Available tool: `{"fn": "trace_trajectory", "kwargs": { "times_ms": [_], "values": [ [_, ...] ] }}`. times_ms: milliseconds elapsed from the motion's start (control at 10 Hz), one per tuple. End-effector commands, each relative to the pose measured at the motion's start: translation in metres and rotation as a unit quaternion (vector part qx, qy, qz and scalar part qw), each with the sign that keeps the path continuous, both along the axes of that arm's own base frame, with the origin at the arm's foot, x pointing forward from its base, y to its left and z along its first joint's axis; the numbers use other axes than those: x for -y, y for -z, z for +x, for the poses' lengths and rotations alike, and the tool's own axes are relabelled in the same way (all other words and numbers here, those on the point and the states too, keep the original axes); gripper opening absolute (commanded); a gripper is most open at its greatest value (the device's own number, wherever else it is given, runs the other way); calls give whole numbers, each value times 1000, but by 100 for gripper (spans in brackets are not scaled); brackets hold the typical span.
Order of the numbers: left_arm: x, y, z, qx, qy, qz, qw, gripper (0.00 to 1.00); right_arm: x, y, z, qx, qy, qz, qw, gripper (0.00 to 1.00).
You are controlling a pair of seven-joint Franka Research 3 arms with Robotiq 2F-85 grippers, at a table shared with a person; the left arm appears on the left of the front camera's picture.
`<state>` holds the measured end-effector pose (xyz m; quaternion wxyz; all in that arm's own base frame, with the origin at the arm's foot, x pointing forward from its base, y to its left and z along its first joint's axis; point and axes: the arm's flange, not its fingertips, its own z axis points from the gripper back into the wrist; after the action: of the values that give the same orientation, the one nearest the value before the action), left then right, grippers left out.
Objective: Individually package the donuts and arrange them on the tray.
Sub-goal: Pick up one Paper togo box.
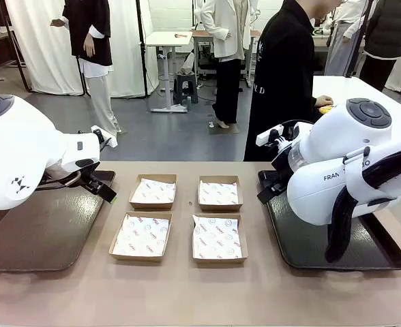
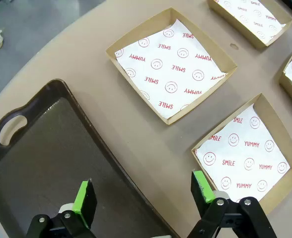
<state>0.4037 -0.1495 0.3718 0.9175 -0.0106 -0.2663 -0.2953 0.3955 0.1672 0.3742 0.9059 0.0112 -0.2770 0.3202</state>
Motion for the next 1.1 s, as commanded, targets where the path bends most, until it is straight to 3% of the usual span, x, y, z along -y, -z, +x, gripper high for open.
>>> {"fn": "trace_trajectory", "kwargs": {
  "times_ms": [0,300,400,700,900,1000],
  "values": [
    [0,0,0,0,0,0,1000,100,0,0,0,0,0,0,1000,100],
    [0,0,0,0,0,0,1000,100,0,0,0,0,0,0,1000,100],
    [-17,-4,-20,-10,-3,19,1000,100,0,0,0,0,0,0,1000,100],
    [-75,-20,-109,-53,17,10,998,100,62,-9,-87,-53,-21,-41,998,100],
    [-98,-13,-146,-91,22,33,995,100,94,-8,-144,-131,-36,-73,988,100],
    [-101,-10,-160,-107,38,53,992,100,101,-10,-168,-145,-52,-103,983,100]
  ]
}}
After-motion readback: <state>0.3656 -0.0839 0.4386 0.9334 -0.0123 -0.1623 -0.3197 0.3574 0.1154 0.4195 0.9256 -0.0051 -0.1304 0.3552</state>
